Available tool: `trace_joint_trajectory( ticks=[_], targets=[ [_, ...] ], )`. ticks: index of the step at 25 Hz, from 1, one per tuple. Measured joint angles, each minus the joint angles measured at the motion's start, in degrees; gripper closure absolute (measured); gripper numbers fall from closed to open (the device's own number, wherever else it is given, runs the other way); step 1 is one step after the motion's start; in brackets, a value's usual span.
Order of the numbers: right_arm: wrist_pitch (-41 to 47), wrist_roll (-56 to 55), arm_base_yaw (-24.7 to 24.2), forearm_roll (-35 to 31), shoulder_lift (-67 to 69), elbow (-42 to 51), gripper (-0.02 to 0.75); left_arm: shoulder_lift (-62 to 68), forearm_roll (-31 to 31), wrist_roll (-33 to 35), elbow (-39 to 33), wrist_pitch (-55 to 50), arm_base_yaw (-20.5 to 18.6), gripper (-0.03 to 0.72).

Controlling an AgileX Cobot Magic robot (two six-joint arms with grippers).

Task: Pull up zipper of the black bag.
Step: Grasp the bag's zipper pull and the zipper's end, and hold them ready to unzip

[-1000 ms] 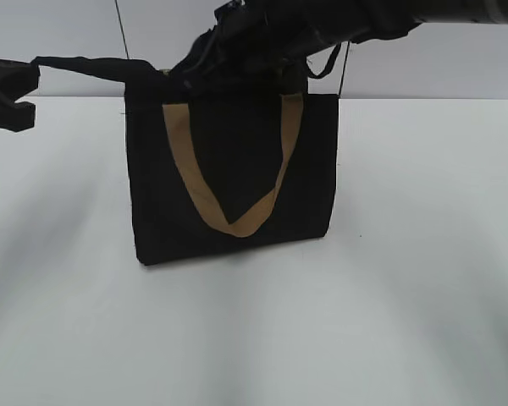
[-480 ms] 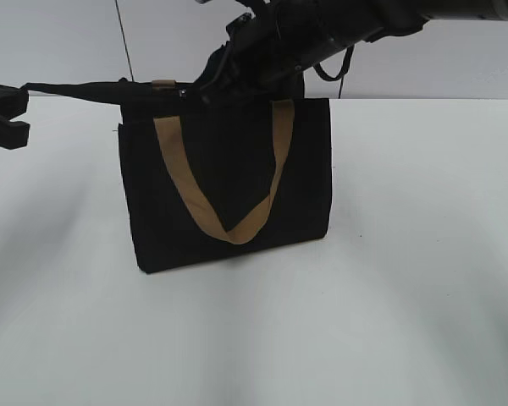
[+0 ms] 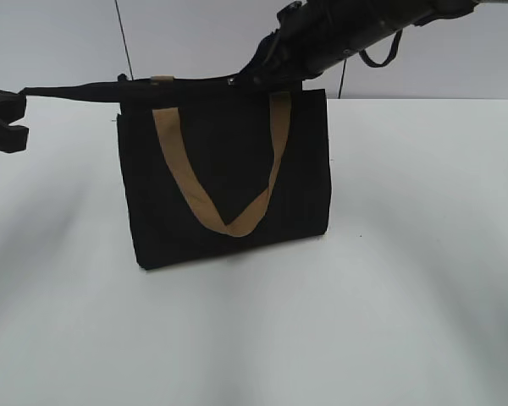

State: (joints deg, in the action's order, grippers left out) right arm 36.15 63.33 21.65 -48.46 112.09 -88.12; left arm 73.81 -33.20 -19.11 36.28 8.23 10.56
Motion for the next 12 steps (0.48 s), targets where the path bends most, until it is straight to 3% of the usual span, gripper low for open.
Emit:
trace_joint_trajectory(
  ticks=[6, 12],
  targets=[
    [2.7, -2.4, -4.4, 2.7, -1.0, 0.0, 0.678, 0.0, 0.0, 0.0, 0.0, -0.4, 0.0, 0.688],
    [4.2, -3.1, -5.0, 3.3, -1.0, 0.0, 0.679, 0.0, 0.1, 0.0, 0.0, -0.4, 0.0, 0.688]
  ],
)
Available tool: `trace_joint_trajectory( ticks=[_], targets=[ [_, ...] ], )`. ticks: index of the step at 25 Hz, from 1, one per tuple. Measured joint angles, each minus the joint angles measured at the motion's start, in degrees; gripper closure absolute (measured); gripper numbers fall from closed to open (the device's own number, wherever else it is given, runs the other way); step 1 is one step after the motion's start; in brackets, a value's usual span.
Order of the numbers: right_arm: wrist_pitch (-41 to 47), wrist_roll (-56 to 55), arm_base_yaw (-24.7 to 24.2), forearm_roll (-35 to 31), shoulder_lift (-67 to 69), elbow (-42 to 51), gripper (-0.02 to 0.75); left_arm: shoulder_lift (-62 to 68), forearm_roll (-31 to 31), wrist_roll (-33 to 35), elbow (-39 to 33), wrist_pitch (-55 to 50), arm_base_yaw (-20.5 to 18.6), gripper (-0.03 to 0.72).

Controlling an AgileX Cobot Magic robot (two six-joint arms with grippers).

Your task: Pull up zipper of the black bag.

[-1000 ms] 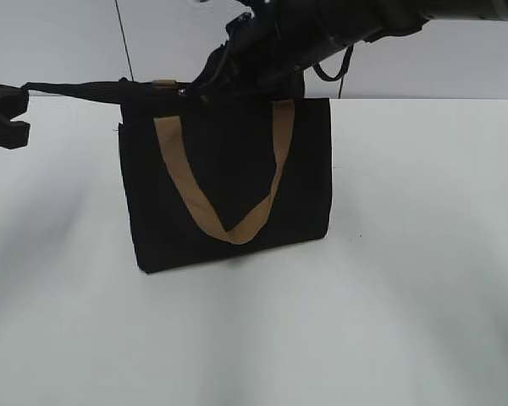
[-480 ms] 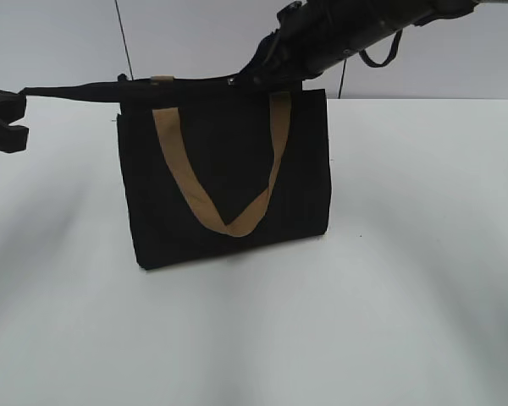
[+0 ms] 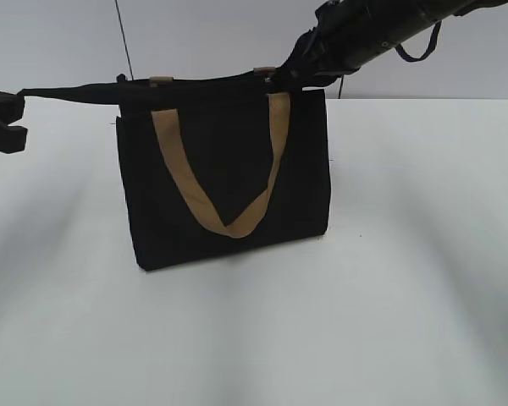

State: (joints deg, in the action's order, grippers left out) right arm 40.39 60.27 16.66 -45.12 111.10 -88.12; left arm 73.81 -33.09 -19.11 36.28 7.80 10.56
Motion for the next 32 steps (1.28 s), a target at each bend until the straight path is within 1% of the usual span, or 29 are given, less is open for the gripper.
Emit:
trace_joint_trajectory(
  ticks=[3, 4, 5, 6, 7, 9, 10, 11, 12, 13, 15, 19, 22, 24, 26, 28, 32],
  targets=[
    [0.4, -0.1, 0.4, 0.0, -0.1, 0.0, 0.679, 0.0, 0.4, 0.0, 0.0, 0.0, 0.0, 0.685],
    [0.4, -0.1, 0.6, 0.0, -0.1, 0.0, 0.669, 0.0, 0.9, 0.0, 0.0, 0.0, 0.0, 0.673],
    [0.4, -0.1, 0.9, 0.0, -0.3, 0.0, 0.635, 0.0, 2.0, 0.0, 0.0, 0.0, 0.0, 0.645],
    [0.4, -0.2, 1.1, 0.0, -0.6, 0.0, 0.577, 0.0, 3.4, 0.0, 0.0, -0.1, 0.0, 0.601],
    [0.4, -0.5, 1.1, 0.0, -1.0, 0.0, 0.512, 0.0, 5.5, 0.0, 0.0, -0.3, 0.0, 0.526],
    [0.8, -2.0, 1.1, 0.2, -2.3, 0.0, 0.344, -0.2, 10.8, 0.0, 0.0, -1.6, 0.0, 0.36],
    [1.1, -2.8, 1.1, 0.7, -2.8, 0.0, 0.275, -0.5, 13.1, 0.0, 0.0, -2.7, 0.0, 0.284],
    [1.8, -3.9, 1.1, 1.5, -3.5, 0.0, 0.234, -0.7, 15.6, 0.0, 0.0, -4.2, 0.0, 0.235],
    [2.6, -5.3, 1.1, 2.5, -4.1, 0.0, 0.204, -1.0, 17.9, 0.0, 0.0, -5.9, 0.0, 0.211],
    [3.9, -6.9, 1.1, 3.4, -4.5, 0.0, 0.186, -1.4, 19.6, -0.1, 0.1, -8.4, 0.2, 0.2],
    [6.2, -10.8, 1.1, 6.5, -5.2, 0.0, 0.17, -2.2, 21.5, -0.2, 0.6, -13.8, 1.1, 0.2],
    [11.7, -20.1, 1.1, 12.4, -5.7, 0.0, 0.166, -5.1, 24.2, -0.2, 1.8, -20.9, 4.0, 0.212],
    [17.9, -27.0, 1.1, 17.8, -5.8, 0.0, 0.166, -8.4, 25.5, -0.2, 1.9, -27.4, 5.9, 0.216],
    [21.7, -29.7, 1.1, 20.1, -5.8, 0.0, 0.166, -11.4, 26.0, -0.2, 1.9, -32.2, 6.9, 0.216],
    [24.3, -31.4, 1.1, 20.7, -6.4, 0.0, 0.166, -14.7, 26.4, -0.2, 1.9, -37.2, 7.5, 0.217],
    [24.8, -32.7, 1.1, 20.0, -7.8, 0.7, 0.17, -18.8, 26.5, 0.3, 1.9, -41.2, 8.1, 0.217],
    [25.4, -35.4, 1.1, 19.4, -13.0, 5.4, 0.2, -27.9, 26.7, 2.0, 1.9, -48.4, 8.6, 0.218]
  ],
)
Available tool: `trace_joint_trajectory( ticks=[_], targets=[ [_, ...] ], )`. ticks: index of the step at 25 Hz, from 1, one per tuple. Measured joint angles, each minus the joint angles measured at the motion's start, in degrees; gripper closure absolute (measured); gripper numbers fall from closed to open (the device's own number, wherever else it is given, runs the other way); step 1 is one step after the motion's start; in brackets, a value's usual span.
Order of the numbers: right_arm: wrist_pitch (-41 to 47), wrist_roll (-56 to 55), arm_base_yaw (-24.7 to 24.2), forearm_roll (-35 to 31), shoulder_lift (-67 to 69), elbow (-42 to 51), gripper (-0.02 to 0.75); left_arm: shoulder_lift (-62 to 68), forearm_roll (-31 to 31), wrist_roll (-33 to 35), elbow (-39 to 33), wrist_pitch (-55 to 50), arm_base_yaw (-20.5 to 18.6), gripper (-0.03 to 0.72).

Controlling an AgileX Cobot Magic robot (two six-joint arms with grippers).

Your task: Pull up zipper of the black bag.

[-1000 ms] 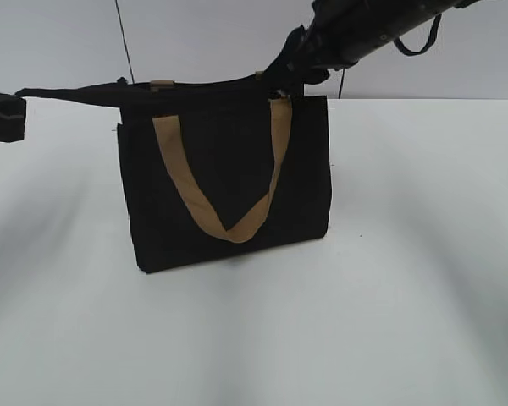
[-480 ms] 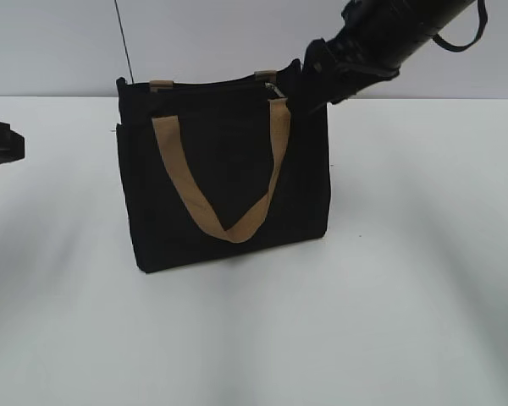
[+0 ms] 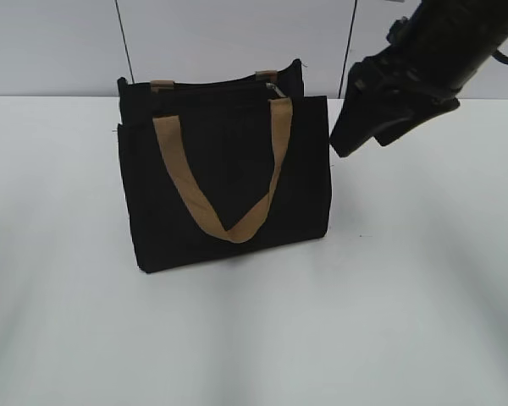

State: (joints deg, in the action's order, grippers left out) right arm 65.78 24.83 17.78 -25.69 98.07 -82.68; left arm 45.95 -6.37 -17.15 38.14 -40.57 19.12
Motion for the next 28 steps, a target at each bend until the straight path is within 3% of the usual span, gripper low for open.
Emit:
trace_joint_trajectory(
  ticks=[13, 20, 28],
  targets=[
    [-0.7, -2.6, 0.0, 1.1, -29.0, 25.6, 0.207, -23.7, 1.2, 5.2, 0.0, -20.1, 0.1, 0.272],
    [-2.1, -8.1, 0.0, 7.9, -51.8, 38.3, 0.208, -31.5, 2.7, 9.2, -0.3, -24.3, 0.1, 0.281],
    [-2.0, -17.5, 0.0, 17.1, -79.7, 46.8, 0.208, -41.7, 4.8, 12.2, -5.3, -24.2, 0.1, 0.288]
  ],
)
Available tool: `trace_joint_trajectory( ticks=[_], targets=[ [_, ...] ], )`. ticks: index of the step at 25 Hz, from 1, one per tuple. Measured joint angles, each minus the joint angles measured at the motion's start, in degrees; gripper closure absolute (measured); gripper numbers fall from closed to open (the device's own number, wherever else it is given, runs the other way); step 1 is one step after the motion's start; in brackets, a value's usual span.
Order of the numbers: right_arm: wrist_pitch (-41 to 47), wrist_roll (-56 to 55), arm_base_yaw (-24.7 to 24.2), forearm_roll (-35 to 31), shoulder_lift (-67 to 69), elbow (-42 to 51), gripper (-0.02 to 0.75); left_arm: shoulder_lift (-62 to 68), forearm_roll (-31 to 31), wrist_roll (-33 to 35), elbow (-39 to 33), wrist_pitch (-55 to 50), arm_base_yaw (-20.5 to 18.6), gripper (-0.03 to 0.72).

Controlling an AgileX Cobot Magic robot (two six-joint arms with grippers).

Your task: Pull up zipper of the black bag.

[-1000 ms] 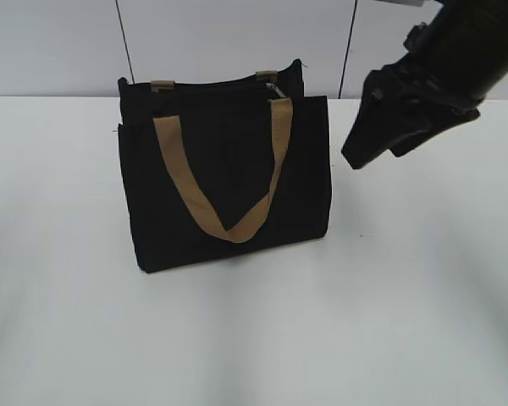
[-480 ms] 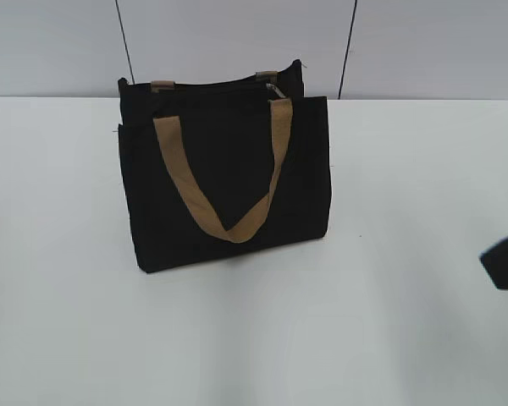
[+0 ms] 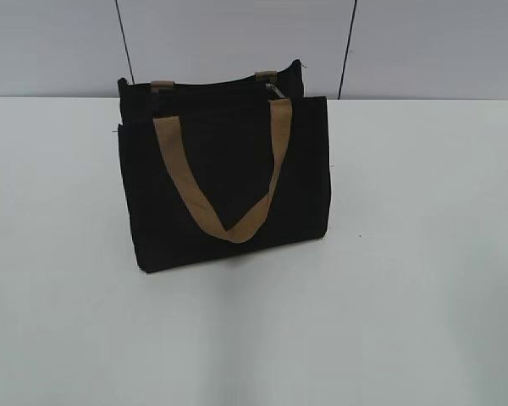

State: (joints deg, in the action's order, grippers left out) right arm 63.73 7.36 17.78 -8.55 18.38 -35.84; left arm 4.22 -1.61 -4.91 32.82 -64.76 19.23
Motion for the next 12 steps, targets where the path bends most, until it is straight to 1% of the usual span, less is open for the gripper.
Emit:
trace_joint_trajectory(
  ticks=[4, 7, 12],
  targets=[
    [0.1, -2.5, 0.0, 4.3, -11.3, 3.4, 0.214, -3.7, 1.0, 1.4, -0.5, 1.3, 0.0, 0.288],
    [0.3, -3.7, 0.0, 6.4, -17.4, 5.7, 0.214, -4.5, 1.1, 1.7, -1.2, 2.5, 0.0, 0.288],
    [0.0, -4.2, 0.0, 9.0, -18.8, 8.5, 0.214, -4.5, 1.1, 2.7, -1.8, 3.3, 0.0, 0.288]
  ],
)
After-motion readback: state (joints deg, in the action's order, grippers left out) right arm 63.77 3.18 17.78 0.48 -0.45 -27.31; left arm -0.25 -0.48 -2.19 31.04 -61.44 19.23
